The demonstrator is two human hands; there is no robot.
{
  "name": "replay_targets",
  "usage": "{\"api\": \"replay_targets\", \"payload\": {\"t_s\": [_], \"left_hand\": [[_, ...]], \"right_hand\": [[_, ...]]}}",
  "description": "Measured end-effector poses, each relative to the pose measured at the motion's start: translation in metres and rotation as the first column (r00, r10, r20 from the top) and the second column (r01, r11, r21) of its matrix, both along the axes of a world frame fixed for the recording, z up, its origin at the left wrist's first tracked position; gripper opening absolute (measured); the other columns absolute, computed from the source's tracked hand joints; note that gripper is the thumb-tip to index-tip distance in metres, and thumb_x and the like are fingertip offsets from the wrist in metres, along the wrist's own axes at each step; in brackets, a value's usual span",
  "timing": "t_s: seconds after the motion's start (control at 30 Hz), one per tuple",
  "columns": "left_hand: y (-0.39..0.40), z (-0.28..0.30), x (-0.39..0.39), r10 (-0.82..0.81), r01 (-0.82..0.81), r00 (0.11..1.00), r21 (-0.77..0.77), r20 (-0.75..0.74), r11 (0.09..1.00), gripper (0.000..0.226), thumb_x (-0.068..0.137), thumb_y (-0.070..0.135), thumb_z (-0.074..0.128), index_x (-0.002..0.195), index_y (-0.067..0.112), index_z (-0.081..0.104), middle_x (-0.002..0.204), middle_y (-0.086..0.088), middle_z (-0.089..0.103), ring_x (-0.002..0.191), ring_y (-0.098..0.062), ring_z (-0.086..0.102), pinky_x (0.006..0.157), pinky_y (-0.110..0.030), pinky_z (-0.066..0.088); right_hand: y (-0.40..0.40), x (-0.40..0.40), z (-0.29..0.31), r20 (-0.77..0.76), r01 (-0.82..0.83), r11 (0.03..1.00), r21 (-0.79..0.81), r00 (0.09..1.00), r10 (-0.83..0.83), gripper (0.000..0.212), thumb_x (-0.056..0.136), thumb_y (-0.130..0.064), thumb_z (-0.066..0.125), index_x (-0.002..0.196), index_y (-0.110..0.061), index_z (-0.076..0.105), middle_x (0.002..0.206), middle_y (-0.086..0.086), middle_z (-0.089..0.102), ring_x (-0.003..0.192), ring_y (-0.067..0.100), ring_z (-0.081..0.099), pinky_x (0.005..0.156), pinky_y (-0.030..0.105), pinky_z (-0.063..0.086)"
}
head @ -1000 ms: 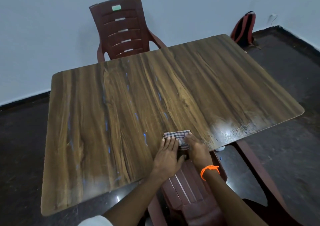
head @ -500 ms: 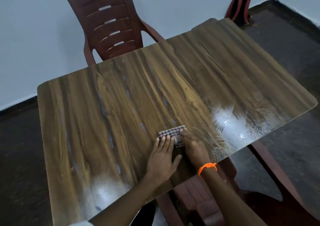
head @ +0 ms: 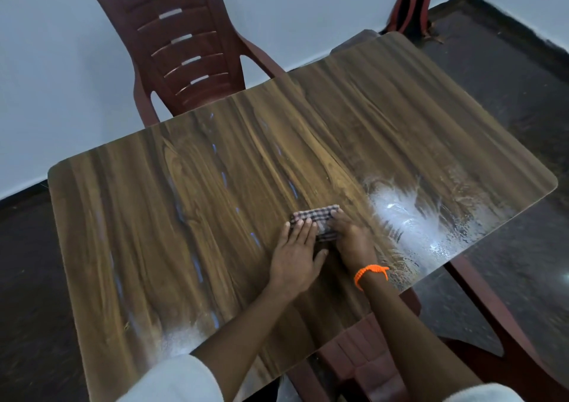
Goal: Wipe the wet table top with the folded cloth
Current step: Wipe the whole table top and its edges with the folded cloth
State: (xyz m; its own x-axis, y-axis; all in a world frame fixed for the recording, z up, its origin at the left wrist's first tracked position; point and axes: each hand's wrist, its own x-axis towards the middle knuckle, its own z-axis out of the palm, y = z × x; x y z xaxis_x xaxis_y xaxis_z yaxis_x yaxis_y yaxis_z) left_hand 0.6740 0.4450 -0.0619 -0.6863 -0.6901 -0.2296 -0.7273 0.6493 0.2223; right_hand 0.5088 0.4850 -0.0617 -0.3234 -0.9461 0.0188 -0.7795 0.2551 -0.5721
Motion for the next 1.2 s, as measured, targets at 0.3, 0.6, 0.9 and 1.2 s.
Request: {"api": "replay_targets", "payload": {"t_s": [0.3, 0.6, 0.9, 1.2], "left_hand": [[0.032, -0.013, 0.047, -0.066, 0.066, 0.998, 0.009, -0.013, 0.998, 0.079, 0.104, 0.06, 0.022, 0.161, 0.007, 0.02, 0.167, -0.014, 0.024, 0.157, -0.027, 0.015, 0.127, -0.048, 0.012], [-0.007, -0.01, -0.007, -0.077, 0.077, 0.997, -0.004, -0.012, 0.997, 0.076, 0.105, 0.058, 0.022, 0.161, 0.007, 0.018, 0.168, -0.015, 0.019, 0.158, -0.026, 0.007, 0.128, -0.048, 0.006], [-0.048, -0.01, 0.029, 0.06, -0.057, 0.998, -0.071, 0.036, 0.996, 0.083, 0.104, 0.06, 0.021, 0.16, -0.001, 0.014, 0.165, -0.024, 0.021, 0.157, -0.031, 0.011, 0.129, -0.046, 0.003], [-0.019, -0.014, 0.022, -0.055, 0.057, 0.996, 0.026, -0.07, 0.998, 0.081, 0.104, 0.06, 0.025, 0.159, 0.001, 0.023, 0.166, -0.021, 0.024, 0.157, -0.03, 0.012, 0.128, -0.047, 0.006]], "right_hand": [[0.039, 0.037, -0.005, 0.026, -0.068, 0.997, -0.035, 0.997, 0.069, 0.04, 0.08, 0.006, 0.061, 0.112, -0.014, 0.071, 0.134, 0.002, 0.058, 0.131, 0.015, 0.047, 0.105, 0.031, 0.043], [0.005, 0.002, 0.002, -0.059, 0.097, 0.995, -0.014, 0.994, -0.097, 0.039, 0.072, 0.01, 0.065, 0.105, -0.01, 0.072, 0.125, 0.007, 0.064, 0.12, 0.022, 0.057, 0.097, 0.034, 0.05], [-0.066, 0.04, 0.002, 0.001, -0.036, 0.999, -0.027, 0.999, 0.036, 0.033, 0.08, 0.0, 0.058, 0.109, -0.011, 0.071, 0.13, 0.007, 0.061, 0.125, 0.018, 0.054, 0.102, 0.034, 0.046], [-0.013, 0.016, -0.004, 0.036, 0.063, 0.996, -0.071, 0.998, -0.061, 0.047, 0.068, 0.019, 0.064, 0.101, -0.013, 0.074, 0.125, 0.001, 0.064, 0.121, 0.014, 0.057, 0.103, 0.012, 0.036]]}}
